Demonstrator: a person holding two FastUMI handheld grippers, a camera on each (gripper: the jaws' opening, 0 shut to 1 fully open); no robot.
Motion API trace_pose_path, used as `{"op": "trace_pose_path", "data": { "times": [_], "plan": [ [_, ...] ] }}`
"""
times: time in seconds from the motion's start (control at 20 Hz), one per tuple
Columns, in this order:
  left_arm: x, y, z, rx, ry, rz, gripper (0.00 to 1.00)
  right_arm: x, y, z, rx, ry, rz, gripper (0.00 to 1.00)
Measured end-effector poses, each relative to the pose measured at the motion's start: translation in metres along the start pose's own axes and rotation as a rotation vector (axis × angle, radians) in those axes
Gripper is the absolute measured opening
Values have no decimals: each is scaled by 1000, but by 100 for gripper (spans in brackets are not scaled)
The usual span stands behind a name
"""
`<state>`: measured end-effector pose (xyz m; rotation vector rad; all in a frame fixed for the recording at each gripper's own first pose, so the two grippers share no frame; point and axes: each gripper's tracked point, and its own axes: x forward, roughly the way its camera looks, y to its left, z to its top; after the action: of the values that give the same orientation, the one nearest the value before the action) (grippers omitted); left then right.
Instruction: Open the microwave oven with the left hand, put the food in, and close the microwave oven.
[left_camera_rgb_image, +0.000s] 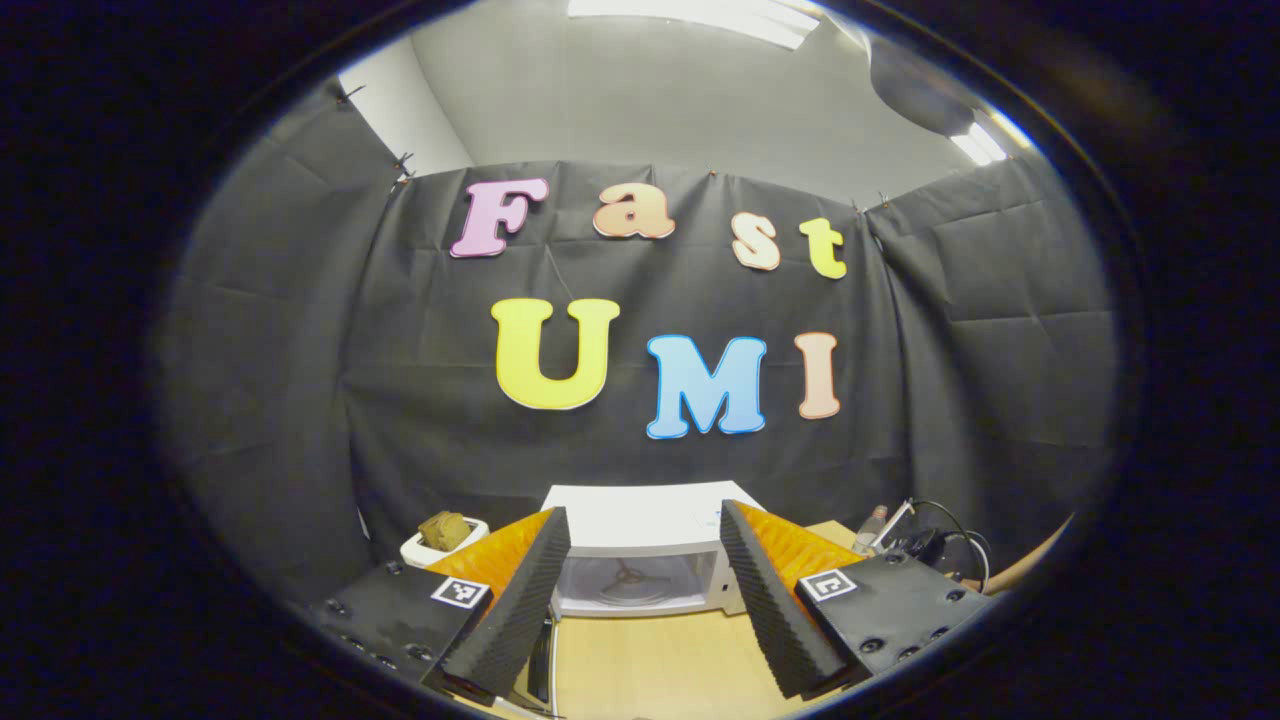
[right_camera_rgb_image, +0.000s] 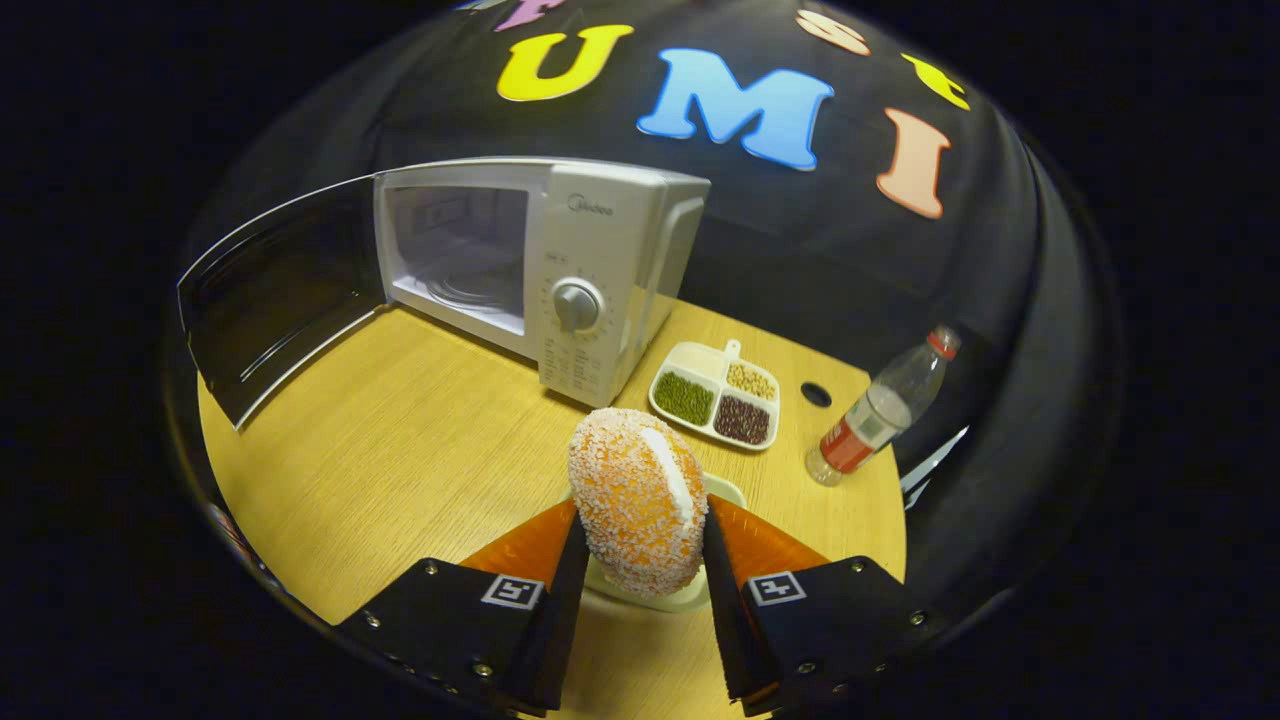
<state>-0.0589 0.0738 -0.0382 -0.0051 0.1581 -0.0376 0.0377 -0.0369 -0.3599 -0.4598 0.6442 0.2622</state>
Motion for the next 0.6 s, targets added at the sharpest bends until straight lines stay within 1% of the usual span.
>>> {"op": "trace_pose_path", "data": {
  "times": [0.15,0.25,0.3,0.4,0.6],
  "plan": [
    [-11,20,-8,1,7,13,99,-7,20,34,-205,-86,-42,59],
    [-20,37,-13,7,18,35,99,-7,37,55,-330,-135,-67,59],
    [-23,44,-14,7,18,44,95,-7,48,66,-378,-161,-73,59],
    [-33,58,-14,-12,17,69,99,-5,69,86,-458,-205,-76,59],
    [-53,86,-17,-31,9,121,99,5,101,126,-602,-298,-94,59]
  ]
}}
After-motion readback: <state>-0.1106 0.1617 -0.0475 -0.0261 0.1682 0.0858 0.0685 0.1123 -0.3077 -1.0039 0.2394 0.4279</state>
